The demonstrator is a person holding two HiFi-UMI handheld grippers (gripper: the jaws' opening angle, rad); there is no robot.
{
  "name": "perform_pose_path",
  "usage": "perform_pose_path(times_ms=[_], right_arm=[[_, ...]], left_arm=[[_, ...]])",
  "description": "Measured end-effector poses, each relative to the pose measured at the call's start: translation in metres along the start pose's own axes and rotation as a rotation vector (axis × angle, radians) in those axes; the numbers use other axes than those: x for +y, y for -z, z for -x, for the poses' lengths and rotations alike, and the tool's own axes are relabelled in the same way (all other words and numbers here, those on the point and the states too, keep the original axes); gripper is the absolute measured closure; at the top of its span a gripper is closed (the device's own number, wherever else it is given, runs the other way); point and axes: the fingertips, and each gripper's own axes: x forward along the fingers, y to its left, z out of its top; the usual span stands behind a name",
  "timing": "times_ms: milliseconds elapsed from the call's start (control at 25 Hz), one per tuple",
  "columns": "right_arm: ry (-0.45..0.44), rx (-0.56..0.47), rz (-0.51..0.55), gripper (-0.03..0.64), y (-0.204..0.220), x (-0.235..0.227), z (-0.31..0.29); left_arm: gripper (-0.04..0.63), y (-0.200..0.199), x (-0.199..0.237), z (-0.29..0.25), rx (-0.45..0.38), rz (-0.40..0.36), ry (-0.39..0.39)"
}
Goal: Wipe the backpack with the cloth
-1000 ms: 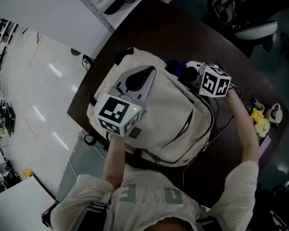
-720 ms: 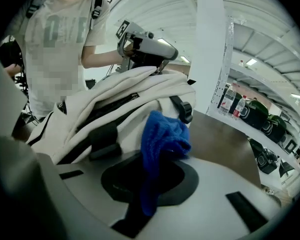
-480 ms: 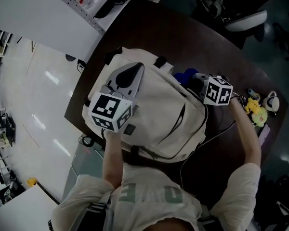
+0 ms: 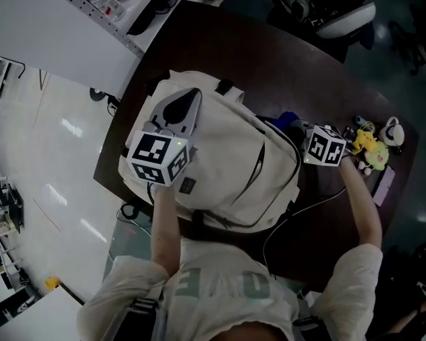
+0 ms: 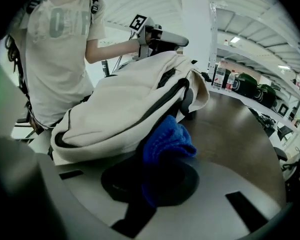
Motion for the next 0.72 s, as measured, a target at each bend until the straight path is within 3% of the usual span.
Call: perform_pose_path(times_ms=[520,600,720], right_arm=[[0.071,0.094,-0.100,0.577,0.030,0.039,0.024],[0.131,0.083,-0.166,0.575,0.036,0.034,0.030],[0.341,-0.006,-0.314,0.575,0.034,0.010,0.050]], left_arm=[[0.592,0.000,0.000,-0.002,-0.006,0.006,0.008],[0.592,-0.002,0.001,-0.003,-0.015,0.011,0.015],[0.592,-0.009,0.002,0.005,-0.051,0.043,0.021]])
